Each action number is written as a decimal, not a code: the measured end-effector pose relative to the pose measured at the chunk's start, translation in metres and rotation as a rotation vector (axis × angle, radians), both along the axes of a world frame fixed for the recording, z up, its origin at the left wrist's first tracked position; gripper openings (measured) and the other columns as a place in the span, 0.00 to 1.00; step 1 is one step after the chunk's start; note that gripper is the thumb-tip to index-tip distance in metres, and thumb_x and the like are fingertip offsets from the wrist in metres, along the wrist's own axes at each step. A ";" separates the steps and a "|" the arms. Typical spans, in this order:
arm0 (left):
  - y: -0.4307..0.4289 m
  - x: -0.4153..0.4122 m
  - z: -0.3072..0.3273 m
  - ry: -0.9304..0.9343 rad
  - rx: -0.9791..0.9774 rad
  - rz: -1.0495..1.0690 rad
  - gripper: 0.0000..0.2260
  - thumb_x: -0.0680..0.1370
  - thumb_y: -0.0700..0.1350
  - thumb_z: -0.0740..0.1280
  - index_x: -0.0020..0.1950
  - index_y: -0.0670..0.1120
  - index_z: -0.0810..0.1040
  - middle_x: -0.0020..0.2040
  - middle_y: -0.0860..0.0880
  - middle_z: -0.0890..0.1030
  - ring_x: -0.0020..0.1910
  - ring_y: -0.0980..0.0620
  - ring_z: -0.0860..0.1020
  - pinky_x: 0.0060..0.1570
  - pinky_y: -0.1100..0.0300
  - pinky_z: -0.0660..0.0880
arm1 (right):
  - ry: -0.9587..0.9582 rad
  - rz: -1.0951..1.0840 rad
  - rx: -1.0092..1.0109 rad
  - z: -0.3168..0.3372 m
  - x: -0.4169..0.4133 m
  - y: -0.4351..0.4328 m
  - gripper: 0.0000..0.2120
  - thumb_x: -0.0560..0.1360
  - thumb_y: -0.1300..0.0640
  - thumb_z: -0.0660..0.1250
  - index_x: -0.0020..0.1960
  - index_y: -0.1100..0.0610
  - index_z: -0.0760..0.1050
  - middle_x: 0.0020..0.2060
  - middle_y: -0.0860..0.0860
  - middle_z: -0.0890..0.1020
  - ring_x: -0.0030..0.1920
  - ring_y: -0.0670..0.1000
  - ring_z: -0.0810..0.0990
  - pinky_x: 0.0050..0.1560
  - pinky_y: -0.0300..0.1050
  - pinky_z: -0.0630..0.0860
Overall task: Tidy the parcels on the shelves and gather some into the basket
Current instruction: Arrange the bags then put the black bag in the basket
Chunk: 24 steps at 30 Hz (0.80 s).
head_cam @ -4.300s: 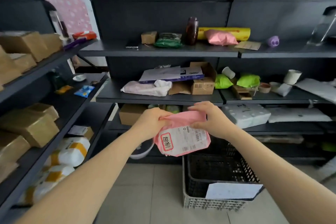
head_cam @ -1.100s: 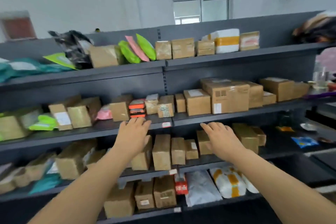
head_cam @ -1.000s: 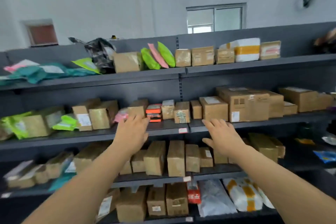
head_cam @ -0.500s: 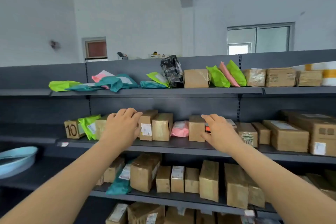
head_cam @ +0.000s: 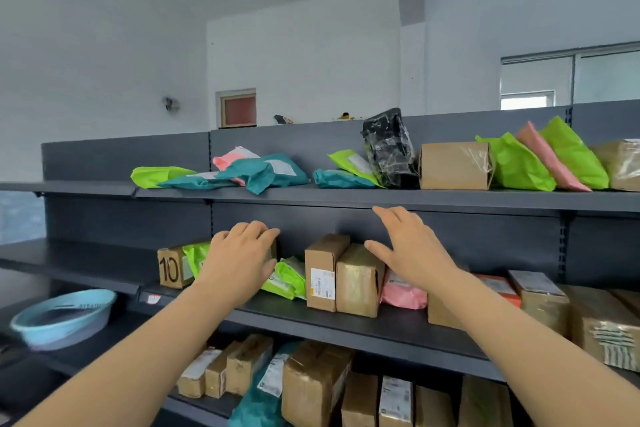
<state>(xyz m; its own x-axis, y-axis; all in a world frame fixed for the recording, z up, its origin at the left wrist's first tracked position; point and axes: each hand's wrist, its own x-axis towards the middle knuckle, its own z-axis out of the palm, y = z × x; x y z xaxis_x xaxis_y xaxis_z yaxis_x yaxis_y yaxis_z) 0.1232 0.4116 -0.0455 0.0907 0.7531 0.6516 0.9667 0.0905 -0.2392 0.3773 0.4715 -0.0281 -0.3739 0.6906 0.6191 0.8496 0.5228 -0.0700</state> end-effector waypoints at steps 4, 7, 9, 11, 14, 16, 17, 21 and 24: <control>0.056 -0.003 0.023 0.042 0.015 0.047 0.24 0.79 0.57 0.57 0.75 0.54 0.59 0.69 0.54 0.67 0.68 0.51 0.66 0.63 0.55 0.66 | 0.018 0.058 0.037 0.017 -0.015 0.058 0.30 0.79 0.43 0.57 0.76 0.53 0.54 0.70 0.52 0.65 0.69 0.54 0.63 0.65 0.49 0.65; 0.092 -0.005 0.040 0.035 0.045 0.051 0.24 0.79 0.56 0.59 0.73 0.52 0.62 0.67 0.52 0.70 0.65 0.50 0.69 0.61 0.54 0.68 | 0.015 0.082 0.084 0.032 -0.024 0.098 0.30 0.79 0.43 0.57 0.76 0.54 0.55 0.70 0.52 0.65 0.68 0.54 0.64 0.64 0.49 0.65; 0.112 -0.005 0.047 0.025 0.075 0.021 0.24 0.78 0.56 0.61 0.72 0.50 0.66 0.65 0.50 0.72 0.63 0.48 0.71 0.58 0.52 0.70 | 0.025 0.098 0.110 0.039 -0.031 0.119 0.29 0.79 0.44 0.58 0.75 0.55 0.56 0.69 0.53 0.66 0.68 0.54 0.64 0.65 0.48 0.65; 0.131 -0.006 0.053 0.033 0.096 -0.023 0.23 0.78 0.55 0.62 0.72 0.50 0.67 0.64 0.50 0.73 0.62 0.47 0.72 0.58 0.50 0.70 | 0.032 0.110 0.129 0.044 -0.037 0.135 0.29 0.79 0.44 0.58 0.75 0.56 0.57 0.68 0.53 0.67 0.68 0.55 0.65 0.65 0.49 0.65; 0.160 -0.005 0.066 0.033 0.113 -0.072 0.23 0.78 0.55 0.61 0.72 0.49 0.66 0.66 0.49 0.72 0.64 0.47 0.70 0.58 0.50 0.70 | 0.071 0.126 0.150 0.048 -0.045 0.153 0.29 0.78 0.44 0.59 0.74 0.56 0.59 0.67 0.54 0.68 0.67 0.55 0.66 0.65 0.49 0.66; 0.181 -0.005 0.074 0.021 0.140 -0.114 0.23 0.78 0.54 0.62 0.72 0.49 0.66 0.65 0.49 0.72 0.64 0.46 0.70 0.57 0.50 0.70 | 0.097 0.130 0.174 0.049 -0.049 0.161 0.28 0.78 0.45 0.61 0.73 0.56 0.61 0.66 0.54 0.69 0.66 0.55 0.67 0.64 0.50 0.66; 0.191 -0.005 0.078 0.012 0.150 -0.144 0.23 0.78 0.54 0.62 0.72 0.49 0.67 0.65 0.48 0.73 0.63 0.46 0.70 0.57 0.50 0.70 | 0.099 0.125 0.191 0.050 -0.051 0.165 0.28 0.78 0.45 0.61 0.73 0.57 0.62 0.65 0.54 0.70 0.65 0.55 0.67 0.63 0.50 0.66; 0.232 -0.005 0.093 -0.013 0.144 -0.266 0.23 0.78 0.56 0.62 0.70 0.48 0.68 0.64 0.48 0.72 0.63 0.46 0.69 0.57 0.51 0.70 | 0.062 0.089 0.252 0.055 -0.063 0.173 0.27 0.77 0.47 0.63 0.72 0.57 0.64 0.64 0.54 0.71 0.62 0.56 0.69 0.61 0.50 0.67; 0.255 -0.008 0.101 -0.045 0.117 -0.363 0.24 0.77 0.58 0.62 0.70 0.50 0.68 0.64 0.49 0.71 0.64 0.47 0.69 0.58 0.49 0.71 | 0.045 0.033 0.298 0.061 -0.075 0.177 0.27 0.77 0.48 0.64 0.71 0.56 0.64 0.64 0.53 0.71 0.62 0.56 0.69 0.61 0.48 0.67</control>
